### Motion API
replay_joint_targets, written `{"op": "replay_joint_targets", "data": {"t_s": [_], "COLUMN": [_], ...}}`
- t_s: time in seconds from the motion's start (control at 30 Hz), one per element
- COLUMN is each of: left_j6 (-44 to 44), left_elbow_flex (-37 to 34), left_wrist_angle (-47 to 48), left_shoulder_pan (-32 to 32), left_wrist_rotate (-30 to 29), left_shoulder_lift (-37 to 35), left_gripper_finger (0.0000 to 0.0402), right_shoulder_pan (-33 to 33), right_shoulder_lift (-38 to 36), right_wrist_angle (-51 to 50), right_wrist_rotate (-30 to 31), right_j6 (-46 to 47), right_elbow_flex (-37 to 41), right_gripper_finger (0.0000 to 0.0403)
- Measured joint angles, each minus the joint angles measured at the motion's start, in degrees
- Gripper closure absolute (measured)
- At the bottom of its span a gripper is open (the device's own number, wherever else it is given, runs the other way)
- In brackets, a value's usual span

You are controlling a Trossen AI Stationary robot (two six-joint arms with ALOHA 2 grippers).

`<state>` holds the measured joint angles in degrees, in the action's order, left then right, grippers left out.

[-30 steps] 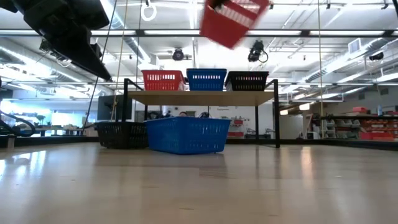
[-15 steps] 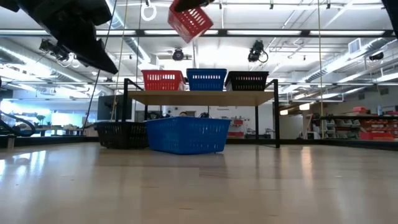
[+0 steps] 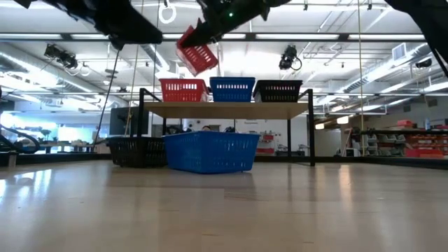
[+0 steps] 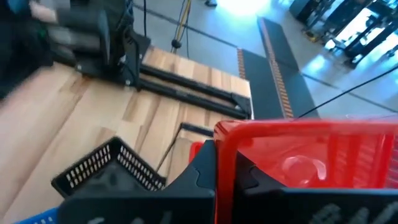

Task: Stack baskets on shelf by color
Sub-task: Stack the right red bin on top of the red bin on the shelf

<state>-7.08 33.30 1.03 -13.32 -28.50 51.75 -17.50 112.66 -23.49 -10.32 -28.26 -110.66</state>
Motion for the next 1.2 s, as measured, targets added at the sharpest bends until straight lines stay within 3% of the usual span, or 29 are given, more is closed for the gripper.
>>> {"op": "replay_joint_targets", "data": {"t_s": [0.27, 0.67, 1.2], "left_j6": [11.8, 32.7, 36.0], "left_elbow_flex": [1.9, 7.7, 9.4], "left_wrist_angle": [-9.4, -23.8, -17.9], "left_shoulder_pan": [1.7, 9.5, 21.5], "left_wrist_rotate": [-5.4, -7.1, -6.6], "left_shoulder_lift": [0.0, 0.0, 0.0], "left_gripper_finger": [0.0283, 0.0283, 0.0283], "right_shoulder_pan": [0.0, -0.6, -2.3], "right_shoulder_lift": [1.4, 1.4, 1.8], "right_wrist_angle": [1.9, 2.4, 4.7], "right_wrist_rotate": [-0.3, -0.4, -2.2], "right_j6": [1.5, 1.3, 13.4], "right_elbow_flex": [0.0, 0.0, -0.1], "right_gripper_finger": [0.04, 0.0398, 0.0397]}}
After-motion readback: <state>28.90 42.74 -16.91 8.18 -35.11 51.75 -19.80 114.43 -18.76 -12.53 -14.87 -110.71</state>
